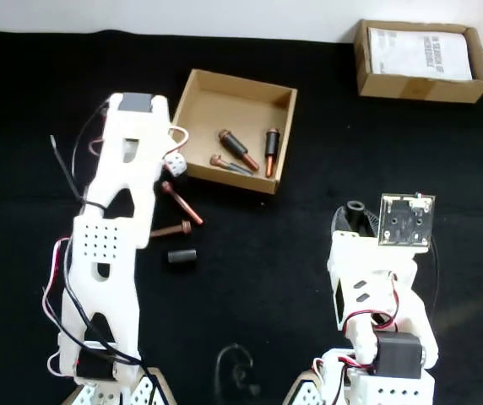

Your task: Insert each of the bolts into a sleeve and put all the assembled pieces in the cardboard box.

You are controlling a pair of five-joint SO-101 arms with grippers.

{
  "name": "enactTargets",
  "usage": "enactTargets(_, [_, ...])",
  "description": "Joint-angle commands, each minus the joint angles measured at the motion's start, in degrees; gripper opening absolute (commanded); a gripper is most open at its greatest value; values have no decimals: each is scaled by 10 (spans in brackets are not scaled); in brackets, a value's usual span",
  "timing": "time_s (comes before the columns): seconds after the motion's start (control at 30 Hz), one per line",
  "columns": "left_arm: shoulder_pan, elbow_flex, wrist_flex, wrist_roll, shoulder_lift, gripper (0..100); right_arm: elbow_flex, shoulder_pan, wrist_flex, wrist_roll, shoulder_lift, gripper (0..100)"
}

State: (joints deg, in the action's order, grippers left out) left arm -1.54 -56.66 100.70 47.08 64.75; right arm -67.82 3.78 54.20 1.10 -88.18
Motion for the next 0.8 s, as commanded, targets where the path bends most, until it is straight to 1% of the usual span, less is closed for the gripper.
enactTargets(0.0, [-3, -8, -4, 11, 5, 196, 25, -7, -13, 5, -5, 7])
enactTargets(0.13, [-3, -8, -4, 11, 5, 2, 23, -7, -13, 5, -5, 7])
enactTargets(0.2, [-2, -7, -4, 11, 5, 24, 25, -7, -13, 5, -7, 7])
enactTargets(0.27, [-2, -8, -4, 11, 5, 6, 25, -7, -15, 5, -8, 7])
enactTargets(0.4, [-2, -12, -3, 8, 0, 9, 25, -7, -47, 4, -7, 7])
enactTargets(0.53, [-3, -34, -2, -52, -27, 9, 20, -6, -78, 3, -5, 7])
enactTargets(0.67, [4, -58, -2, -105, -87, 9, -4, -3, -96, 2, -5, 7])
enactTargets(0.77, [22, -85, -2, -168, -143, 9, -36, -3, -139, 2, -8, 7])
